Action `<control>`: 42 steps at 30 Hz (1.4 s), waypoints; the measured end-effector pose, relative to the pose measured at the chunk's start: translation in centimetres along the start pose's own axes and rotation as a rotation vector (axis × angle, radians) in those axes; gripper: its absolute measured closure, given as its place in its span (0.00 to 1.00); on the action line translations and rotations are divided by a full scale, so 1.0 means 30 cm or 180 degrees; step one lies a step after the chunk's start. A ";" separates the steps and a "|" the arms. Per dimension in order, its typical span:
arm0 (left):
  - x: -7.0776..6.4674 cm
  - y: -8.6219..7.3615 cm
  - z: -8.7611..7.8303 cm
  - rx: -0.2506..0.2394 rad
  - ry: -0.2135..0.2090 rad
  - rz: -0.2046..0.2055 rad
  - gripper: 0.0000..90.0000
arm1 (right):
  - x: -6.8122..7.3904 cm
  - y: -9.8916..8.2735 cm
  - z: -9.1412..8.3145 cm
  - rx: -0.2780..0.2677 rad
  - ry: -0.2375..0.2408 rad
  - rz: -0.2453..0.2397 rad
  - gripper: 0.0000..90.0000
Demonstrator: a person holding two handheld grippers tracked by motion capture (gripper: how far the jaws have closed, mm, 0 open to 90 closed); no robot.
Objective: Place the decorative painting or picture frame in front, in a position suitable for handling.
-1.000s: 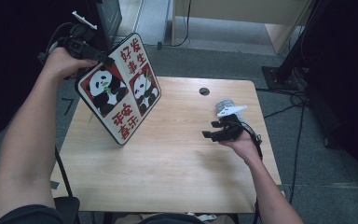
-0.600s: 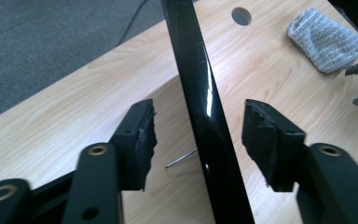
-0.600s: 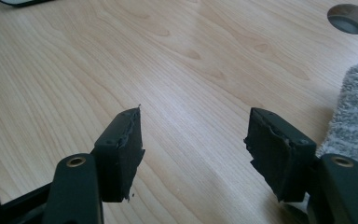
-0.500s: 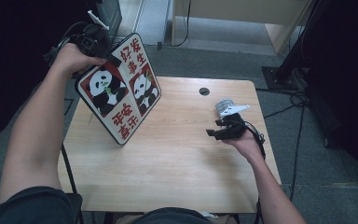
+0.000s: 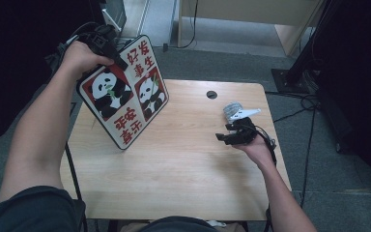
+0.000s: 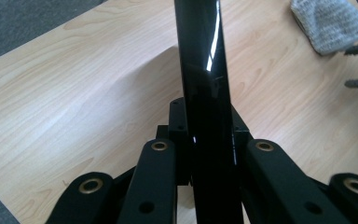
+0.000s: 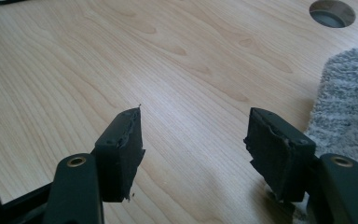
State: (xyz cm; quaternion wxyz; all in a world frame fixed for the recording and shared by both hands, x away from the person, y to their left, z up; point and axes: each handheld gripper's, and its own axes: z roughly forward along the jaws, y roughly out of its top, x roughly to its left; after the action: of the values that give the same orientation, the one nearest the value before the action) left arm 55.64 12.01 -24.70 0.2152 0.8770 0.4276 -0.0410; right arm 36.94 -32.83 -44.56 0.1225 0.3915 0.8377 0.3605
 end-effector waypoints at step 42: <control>-0.615 -0.072 0.038 0.0081 -0.0465 0.1154 0.90 | -0.091 -0.056 -0.070 -0.0278 -0.0279 0.0490 0.42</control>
State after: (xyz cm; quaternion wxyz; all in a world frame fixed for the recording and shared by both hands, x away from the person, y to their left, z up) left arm 42.47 -0.78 -21.74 0.2384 0.9370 0.2454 -0.0705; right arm 36.78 -36.65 -44.44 0.1479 0.4645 0.7825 0.3875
